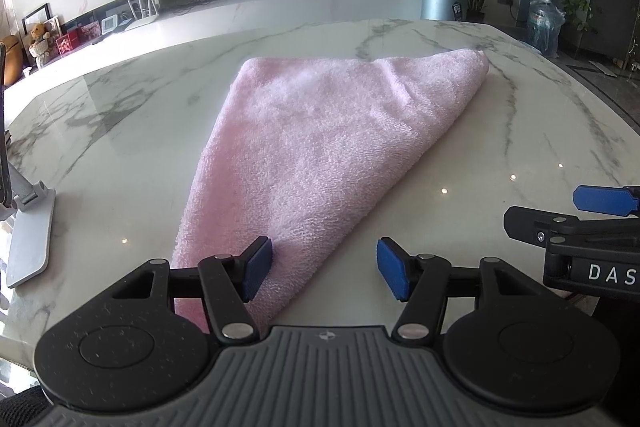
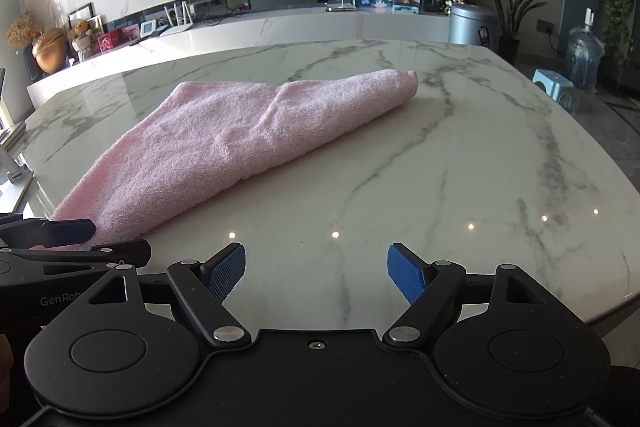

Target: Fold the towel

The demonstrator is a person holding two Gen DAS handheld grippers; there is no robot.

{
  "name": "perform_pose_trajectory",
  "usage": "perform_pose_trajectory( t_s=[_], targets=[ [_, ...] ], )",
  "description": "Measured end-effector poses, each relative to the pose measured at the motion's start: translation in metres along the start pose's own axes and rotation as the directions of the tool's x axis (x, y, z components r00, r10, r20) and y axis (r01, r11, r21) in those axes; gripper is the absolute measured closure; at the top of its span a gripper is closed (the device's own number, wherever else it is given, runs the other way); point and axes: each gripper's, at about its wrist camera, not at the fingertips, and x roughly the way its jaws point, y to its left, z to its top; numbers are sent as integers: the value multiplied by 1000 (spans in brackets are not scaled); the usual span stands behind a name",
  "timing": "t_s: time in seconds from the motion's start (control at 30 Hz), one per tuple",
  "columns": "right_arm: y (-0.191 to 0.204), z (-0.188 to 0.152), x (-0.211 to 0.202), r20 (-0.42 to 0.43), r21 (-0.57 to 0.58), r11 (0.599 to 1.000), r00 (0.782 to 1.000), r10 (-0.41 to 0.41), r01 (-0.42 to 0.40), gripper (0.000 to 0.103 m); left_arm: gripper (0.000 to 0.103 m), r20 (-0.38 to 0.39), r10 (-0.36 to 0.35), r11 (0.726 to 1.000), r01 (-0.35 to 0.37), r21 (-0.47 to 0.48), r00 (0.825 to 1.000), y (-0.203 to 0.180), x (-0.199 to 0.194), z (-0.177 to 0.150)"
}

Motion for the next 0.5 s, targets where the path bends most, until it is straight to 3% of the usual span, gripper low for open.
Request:
perform_pose_trajectory(
  t_s=[0.17, 0.4, 0.5],
  targets=[
    [0, 1, 3, -12, 1, 1000, 1000, 1, -1, 26, 35, -10, -11, 1000, 11, 14, 1000, -2, 1, -1],
    [1, 0, 5, -32, 3, 1000, 999, 5, -5, 26, 34, -14, -2, 1000, 3, 28, 1000, -4, 2, -1],
    [1, -1, 7, -42, 6, 1000, 999, 4, -4, 26, 28, -17, 0, 999, 0, 34, 1000, -5, 3, -1]
  ],
)
